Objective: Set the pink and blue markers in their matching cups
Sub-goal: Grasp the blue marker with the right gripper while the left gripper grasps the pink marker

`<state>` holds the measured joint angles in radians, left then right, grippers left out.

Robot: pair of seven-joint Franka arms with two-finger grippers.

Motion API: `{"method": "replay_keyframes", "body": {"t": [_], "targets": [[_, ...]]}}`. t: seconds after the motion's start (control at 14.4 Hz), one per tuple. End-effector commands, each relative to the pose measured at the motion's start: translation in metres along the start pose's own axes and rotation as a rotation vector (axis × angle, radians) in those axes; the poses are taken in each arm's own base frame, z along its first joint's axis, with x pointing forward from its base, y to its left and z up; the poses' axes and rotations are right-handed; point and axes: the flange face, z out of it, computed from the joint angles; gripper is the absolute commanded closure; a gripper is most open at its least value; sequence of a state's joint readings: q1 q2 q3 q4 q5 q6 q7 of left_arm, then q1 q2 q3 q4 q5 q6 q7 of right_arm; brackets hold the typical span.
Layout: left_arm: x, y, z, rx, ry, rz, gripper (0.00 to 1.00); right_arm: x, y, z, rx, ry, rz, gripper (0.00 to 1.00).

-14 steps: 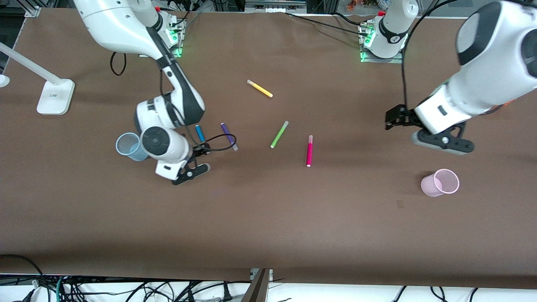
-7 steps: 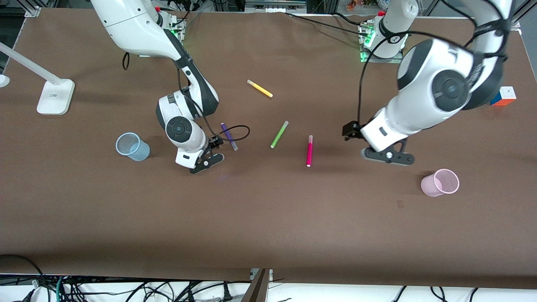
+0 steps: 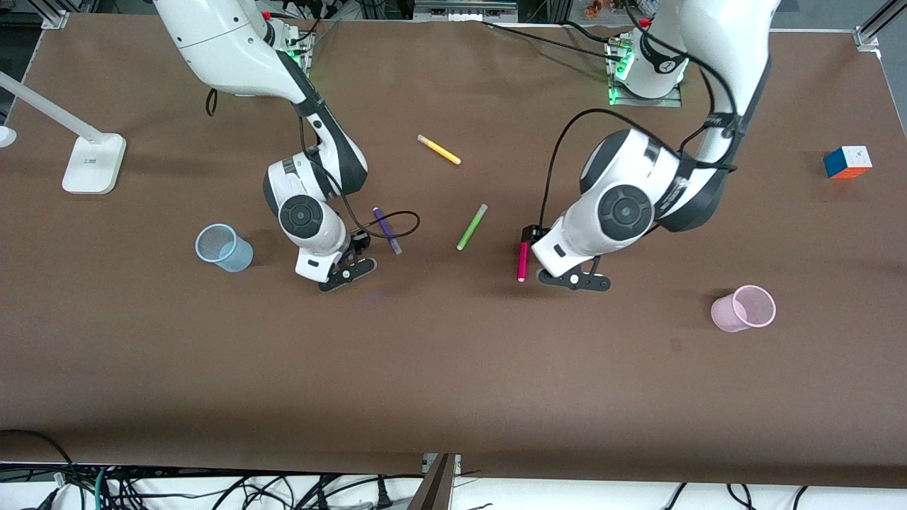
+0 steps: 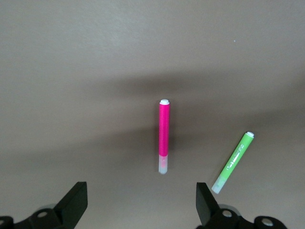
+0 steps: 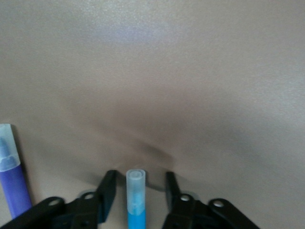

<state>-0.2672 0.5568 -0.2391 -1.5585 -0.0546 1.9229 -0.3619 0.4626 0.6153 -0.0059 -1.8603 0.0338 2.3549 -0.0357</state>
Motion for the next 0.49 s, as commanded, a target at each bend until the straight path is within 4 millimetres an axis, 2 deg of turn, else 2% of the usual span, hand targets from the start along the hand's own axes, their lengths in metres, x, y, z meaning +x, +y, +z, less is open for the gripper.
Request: {"method": "replay_keyframes", "body": {"t": [0.0, 0.07, 0.21, 0.28, 0.42], "targets": [[0.004, 0.001, 0.019, 0.012, 0.026, -0.003, 0.0, -0.001, -0.004, -0.004, 0.007, 0.015, 0.004, 1.0], [0.006, 0.001, 0.03, 0.007, 0.026, -0.004, 0.0, 0.003, -0.001, -0.019, 0.006, 0.039, 0.0, 1.0], [0.01, 0.003, 0.047, 0.001, 0.035, -0.002, 0.0, 0.009, 0.005, -0.062, 0.001, 0.107, -0.012, 1.0], [0.008, 0.01, 0.054, -0.002, 0.045, 0.009, 0.0, 0.01, 0.006, -0.084, -0.001, 0.142, -0.023, 1.0], [0.008, 0.01, 0.077, -0.011, 0.063, 0.011, 0.0, 0.009, 0.003, -0.132, -0.003, 0.217, -0.037, 1.0]]}}
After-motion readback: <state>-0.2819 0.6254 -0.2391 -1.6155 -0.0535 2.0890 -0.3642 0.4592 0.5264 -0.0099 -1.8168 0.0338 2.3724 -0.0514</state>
